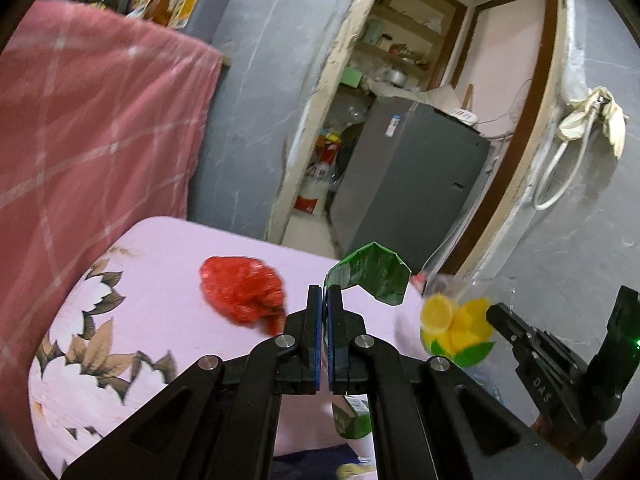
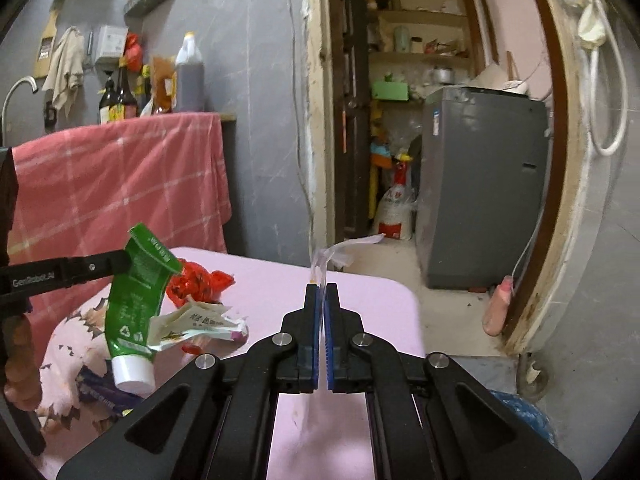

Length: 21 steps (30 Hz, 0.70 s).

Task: Collect trash
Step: 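Carry both items over the blue bin and open both tools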

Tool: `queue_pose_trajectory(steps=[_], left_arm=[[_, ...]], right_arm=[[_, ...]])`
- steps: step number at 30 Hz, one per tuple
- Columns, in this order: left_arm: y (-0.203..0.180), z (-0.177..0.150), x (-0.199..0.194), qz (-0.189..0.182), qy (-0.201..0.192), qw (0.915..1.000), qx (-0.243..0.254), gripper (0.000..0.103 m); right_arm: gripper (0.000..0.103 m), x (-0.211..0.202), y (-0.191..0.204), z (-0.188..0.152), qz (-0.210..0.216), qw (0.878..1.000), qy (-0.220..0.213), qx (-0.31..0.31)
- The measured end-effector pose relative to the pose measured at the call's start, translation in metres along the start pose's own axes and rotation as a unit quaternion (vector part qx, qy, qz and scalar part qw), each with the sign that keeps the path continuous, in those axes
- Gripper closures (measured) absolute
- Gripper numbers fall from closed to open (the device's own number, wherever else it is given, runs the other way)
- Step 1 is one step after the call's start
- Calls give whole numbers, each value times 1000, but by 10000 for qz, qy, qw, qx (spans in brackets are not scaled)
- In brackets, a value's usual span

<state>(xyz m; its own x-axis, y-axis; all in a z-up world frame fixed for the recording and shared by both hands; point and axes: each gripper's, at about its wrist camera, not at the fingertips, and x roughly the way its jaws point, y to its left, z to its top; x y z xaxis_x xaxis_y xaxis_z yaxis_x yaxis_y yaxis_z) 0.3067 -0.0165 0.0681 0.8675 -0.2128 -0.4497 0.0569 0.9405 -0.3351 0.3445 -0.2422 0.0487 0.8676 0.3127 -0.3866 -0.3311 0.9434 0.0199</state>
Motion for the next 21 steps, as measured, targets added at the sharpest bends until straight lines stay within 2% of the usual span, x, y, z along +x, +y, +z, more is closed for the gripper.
queue_pose_trajectory(steps=[10,21], left_arm=[[-44,-7,5,-270,-105,9992,275,103],[-124,-36,51,-856,270,9952,379,103]], right_arm=[[103,-36,-34,-16,-169,9987,-229,428],[103,-72,-109,-39,-852,9921,-290,872]])
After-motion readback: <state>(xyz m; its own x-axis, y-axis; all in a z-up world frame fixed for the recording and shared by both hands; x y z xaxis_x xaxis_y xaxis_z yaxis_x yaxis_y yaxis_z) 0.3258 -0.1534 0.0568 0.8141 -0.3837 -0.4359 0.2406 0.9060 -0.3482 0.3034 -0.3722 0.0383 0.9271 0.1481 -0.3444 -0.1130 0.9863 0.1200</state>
